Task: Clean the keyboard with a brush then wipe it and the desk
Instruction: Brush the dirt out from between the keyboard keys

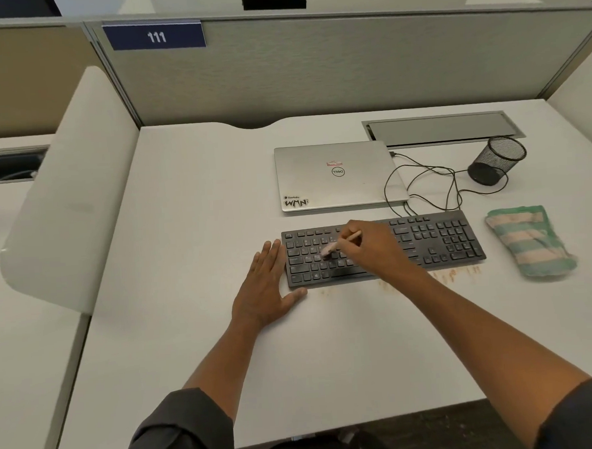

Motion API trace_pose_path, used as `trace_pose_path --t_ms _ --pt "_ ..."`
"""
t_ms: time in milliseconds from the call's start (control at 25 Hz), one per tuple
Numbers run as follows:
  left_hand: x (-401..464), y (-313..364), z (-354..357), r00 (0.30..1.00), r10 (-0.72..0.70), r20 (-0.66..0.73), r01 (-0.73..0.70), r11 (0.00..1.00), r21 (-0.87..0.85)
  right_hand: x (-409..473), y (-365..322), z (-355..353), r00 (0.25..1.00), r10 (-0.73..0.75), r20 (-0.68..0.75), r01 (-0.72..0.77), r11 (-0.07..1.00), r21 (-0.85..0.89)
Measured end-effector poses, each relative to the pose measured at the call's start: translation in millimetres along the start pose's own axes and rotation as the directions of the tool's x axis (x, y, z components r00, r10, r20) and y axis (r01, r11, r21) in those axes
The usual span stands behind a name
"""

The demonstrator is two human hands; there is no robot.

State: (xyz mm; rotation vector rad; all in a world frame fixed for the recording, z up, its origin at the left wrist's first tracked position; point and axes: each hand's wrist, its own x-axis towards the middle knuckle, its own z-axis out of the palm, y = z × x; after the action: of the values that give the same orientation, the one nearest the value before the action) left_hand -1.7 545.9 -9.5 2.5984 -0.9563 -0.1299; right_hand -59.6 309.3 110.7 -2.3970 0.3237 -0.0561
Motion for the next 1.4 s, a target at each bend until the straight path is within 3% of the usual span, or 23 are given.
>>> trace_pose_path --t_ms 200,360,640,720,840,920,1160,1240,1400 --pt "0.3 0.0 2.1 1.0 0.015 -0.017 -0.015 1.0 0.003 -3.1 32.1 -38.6 0.972 0.167 -0.167 -0.171 0.985 -0.01" --pt "-0.1 0.5 1.5 1.0 0.017 -0.006 -0.017 1.0 0.022 -14.4 18.9 -18.7 0.983 0.163 -0.085 -0.148 0.976 0.16" --pt "-0.3 0.1 3.5 1.0 0.014 -0.01 -0.014 1.0 0.006 -30.3 32.6 -42.2 0.971 0.144 -0.192 -0.156 0.987 -0.048" --pt "0.2 -0.4 4.0 1.0 0.015 -0.016 -0.016 1.0 -0.006 -30.9 33.9 -46.4 0.963 0.155 -0.218 -0.167 0.985 -0.036" --pt "-0.1 -0.2 5.0 1.0 0.019 -0.023 -0.019 1.0 -0.023 -35.0 29.5 -32.5 0.974 0.198 -0.109 -0.178 0.969 0.171" --pt "0.4 -1.0 5.5 1.0 0.017 -0.023 -0.018 0.999 -0.034 -40.1 31.4 -21.7 0.976 0.214 -0.029 -0.205 0.96 0.192" --pt "-0.4 -1.4 5.9 1.0 0.012 -0.016 -0.012 0.999 -0.034 -40.5 45.7 -46.6 0.936 0.276 -0.218 -0.288 0.957 -0.023" --pt "-0.8 -0.8 5.5 1.0 0.011 -0.019 -0.011 0.999 -0.03 -41.0 44.9 -47.4 0.936 0.269 -0.228 -0.271 0.962 0.021" --pt "-0.2 -0.6 5.1 1.0 0.017 -0.013 -0.017 0.999 -0.029 -46.6 40.9 -29.2 0.956 0.271 -0.115 -0.245 0.949 0.197"
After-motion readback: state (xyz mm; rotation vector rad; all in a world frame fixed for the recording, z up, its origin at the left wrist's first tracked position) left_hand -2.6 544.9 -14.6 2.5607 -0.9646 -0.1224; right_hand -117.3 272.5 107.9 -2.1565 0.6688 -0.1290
